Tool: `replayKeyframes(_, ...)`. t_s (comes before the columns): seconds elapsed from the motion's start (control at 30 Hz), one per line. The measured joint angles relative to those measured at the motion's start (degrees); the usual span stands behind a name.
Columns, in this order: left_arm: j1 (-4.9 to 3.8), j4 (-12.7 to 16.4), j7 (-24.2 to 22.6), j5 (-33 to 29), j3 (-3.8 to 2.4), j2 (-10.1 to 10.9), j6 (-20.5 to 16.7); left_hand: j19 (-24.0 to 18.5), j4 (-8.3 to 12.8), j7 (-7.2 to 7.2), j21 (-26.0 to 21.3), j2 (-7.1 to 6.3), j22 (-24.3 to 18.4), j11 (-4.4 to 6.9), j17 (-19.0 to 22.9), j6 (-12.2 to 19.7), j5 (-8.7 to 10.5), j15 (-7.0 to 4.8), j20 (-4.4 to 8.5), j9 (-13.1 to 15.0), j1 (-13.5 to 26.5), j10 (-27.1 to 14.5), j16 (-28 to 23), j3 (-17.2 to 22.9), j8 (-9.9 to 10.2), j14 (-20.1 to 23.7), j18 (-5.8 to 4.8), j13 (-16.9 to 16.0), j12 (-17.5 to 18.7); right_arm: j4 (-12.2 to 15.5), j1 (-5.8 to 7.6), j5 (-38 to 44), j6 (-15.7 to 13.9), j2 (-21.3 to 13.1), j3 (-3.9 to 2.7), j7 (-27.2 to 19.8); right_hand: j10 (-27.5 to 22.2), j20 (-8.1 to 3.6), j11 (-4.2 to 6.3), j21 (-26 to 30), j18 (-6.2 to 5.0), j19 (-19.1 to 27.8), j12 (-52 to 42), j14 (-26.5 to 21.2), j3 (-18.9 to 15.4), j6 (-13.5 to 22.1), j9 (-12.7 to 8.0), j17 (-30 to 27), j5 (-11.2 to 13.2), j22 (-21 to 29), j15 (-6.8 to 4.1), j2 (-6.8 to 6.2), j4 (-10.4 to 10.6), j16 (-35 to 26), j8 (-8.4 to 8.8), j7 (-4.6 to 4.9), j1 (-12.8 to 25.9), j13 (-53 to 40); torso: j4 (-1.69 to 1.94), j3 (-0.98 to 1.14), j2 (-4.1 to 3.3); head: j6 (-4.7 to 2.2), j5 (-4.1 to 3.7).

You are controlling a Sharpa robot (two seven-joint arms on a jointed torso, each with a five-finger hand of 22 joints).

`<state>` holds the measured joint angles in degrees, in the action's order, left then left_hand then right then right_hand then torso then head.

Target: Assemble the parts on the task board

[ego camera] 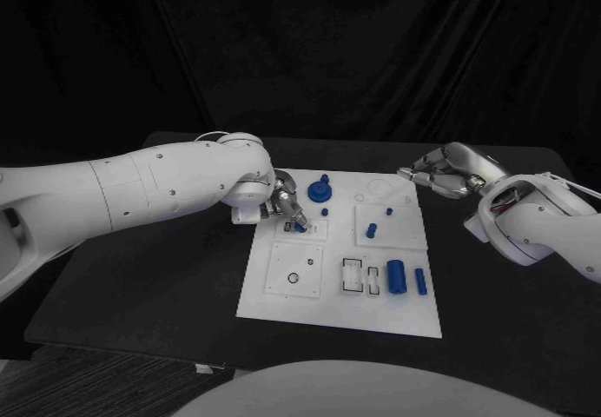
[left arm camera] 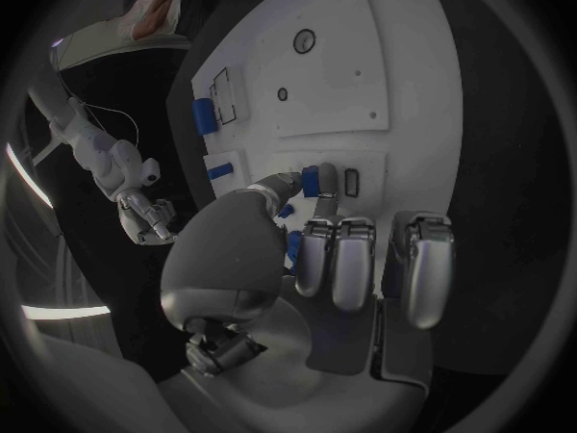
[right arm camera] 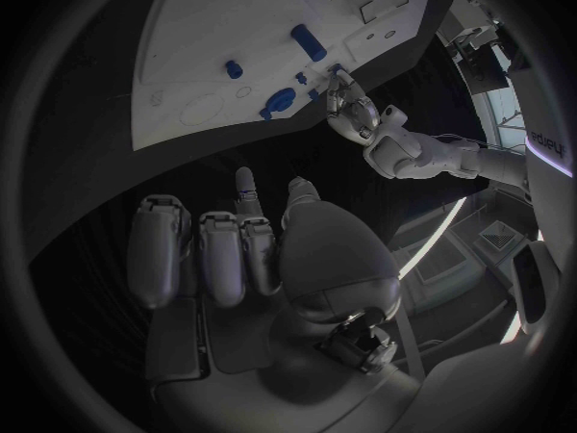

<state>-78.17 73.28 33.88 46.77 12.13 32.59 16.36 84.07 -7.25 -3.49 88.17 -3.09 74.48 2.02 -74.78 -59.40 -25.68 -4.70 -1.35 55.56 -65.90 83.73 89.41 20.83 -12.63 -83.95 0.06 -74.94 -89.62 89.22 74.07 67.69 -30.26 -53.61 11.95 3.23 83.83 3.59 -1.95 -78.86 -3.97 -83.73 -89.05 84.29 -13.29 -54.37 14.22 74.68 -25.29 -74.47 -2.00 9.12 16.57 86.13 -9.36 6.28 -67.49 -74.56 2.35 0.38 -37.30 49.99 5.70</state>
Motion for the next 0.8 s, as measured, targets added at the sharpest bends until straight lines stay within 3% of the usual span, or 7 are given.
replayKeyframes(0.8, 0.09, -0.4, 0.0, 0.0, 0.06, -0.5, -1.1, 0.0, 0.0, 0.0, 0.0, 0.0, 0.0, 0.0, 0.0, 0.0, 0.0, 0.0, 0.0, 0.0, 0.0, 0.0, 0.0, 0.0, 0.0, 0.0, 0.0, 0.0, 0.0, -0.1, -0.05, 0.0, 0.1, 0.1, 0.0, 0.1, 0.0, 0.0, 0.0, 0.0, 0.0, 0.0, 0.0, 0.0, 0.0, 0.0, 0.0, 0.0, 0.0, 0.0, 0.0, 0.0, 0.0, 0.0, 0.0, 0.0, 0.0, 0.0, 0.0, 0.0, 0.0, 0.0, 0.14)
